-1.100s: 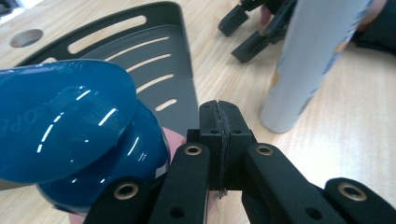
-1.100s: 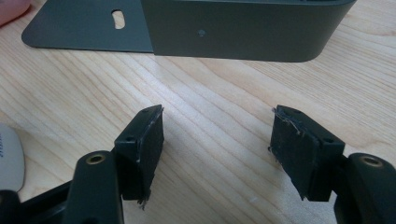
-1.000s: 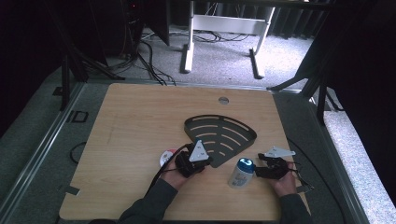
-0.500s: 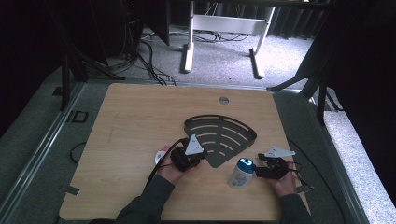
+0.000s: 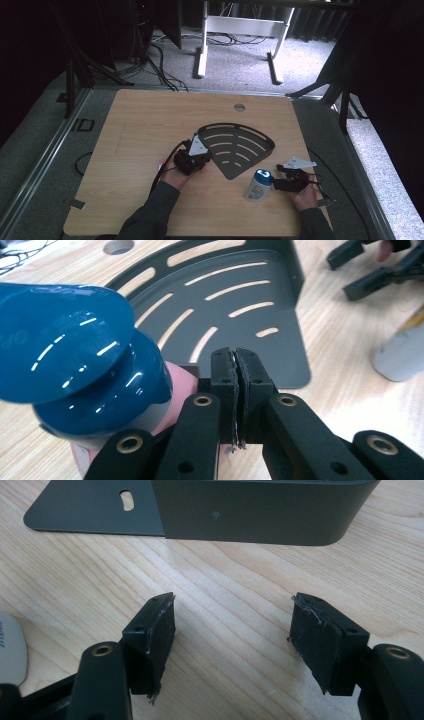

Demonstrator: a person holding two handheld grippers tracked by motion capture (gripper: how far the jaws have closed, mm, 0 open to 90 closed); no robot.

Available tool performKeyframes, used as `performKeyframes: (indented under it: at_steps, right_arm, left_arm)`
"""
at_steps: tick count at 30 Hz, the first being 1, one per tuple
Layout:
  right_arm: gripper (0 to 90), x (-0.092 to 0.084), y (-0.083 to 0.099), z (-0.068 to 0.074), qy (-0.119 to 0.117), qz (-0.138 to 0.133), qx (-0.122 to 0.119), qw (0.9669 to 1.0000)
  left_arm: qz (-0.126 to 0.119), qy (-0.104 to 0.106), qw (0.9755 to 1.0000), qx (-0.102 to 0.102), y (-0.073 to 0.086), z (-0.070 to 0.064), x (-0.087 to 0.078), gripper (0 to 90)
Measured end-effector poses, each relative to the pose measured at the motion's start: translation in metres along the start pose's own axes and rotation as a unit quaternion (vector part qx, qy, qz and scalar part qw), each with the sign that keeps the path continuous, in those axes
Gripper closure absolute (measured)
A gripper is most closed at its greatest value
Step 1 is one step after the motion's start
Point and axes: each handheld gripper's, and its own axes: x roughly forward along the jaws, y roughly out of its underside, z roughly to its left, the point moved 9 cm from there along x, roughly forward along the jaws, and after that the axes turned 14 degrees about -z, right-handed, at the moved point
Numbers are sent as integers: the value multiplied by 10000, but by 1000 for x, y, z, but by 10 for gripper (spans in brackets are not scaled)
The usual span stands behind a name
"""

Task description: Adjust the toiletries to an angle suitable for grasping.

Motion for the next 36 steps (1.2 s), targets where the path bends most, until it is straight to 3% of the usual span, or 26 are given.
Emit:
performKeyframes:
  at_steps: [3, 9, 12, 15, 19, 23, 25, 27, 30, 36]
  right_arm:
    - [371, -1, 0, 0, 12, -6, -8, 10000]
    - [636, -13, 3, 6, -121, 19, -107, 9999]
    - [750, -16, 4, 14, -216, 104, -213, 9995]
    - [833, -20, 4, 25, -307, 155, -265, 9991]
    - [862, -32, 1, 39, -500, 23, -276, 9984]
    - [888, -50, -4, 52, -674, -272, -32, 9974]
    - [892, -56, -5, 57, -770, -365, -26, 9964]
    - [892, -58, -4, 60, -801, -364, -39, 9961]
    - [880, -58, -4, 70, -917, -296, -183, 9952]
    - [887, -56, -5, 79, -1077, -247, -263, 9935]
  left_arm:
    - [41, -26, 10000, -34, 1, 3, 3, 872]
    - [312, -116, 9994, -125, 4, 10, 12, 845]
    - [288, -156, 9994, -125, 4, 10, 10, 839]
    - [70, -131, 9998, -161, 0, 7, 1, 829]
    - [-225, -121, 9994, -228, -4, 1, -14, 818]
    - [-183, -177, 9994, -238, 2, 0, -21, 805]
    - [-168, -176, 9995, -221, 5, -2, -23, 805]
    - [-146, -161, 9995, -223, 8, -5, -25, 800]
    - [-112, -8, 9998, -181, 14, -20, -29, 790]
    - [-94, 209, 9997, -109, 13, -37, -31, 786]
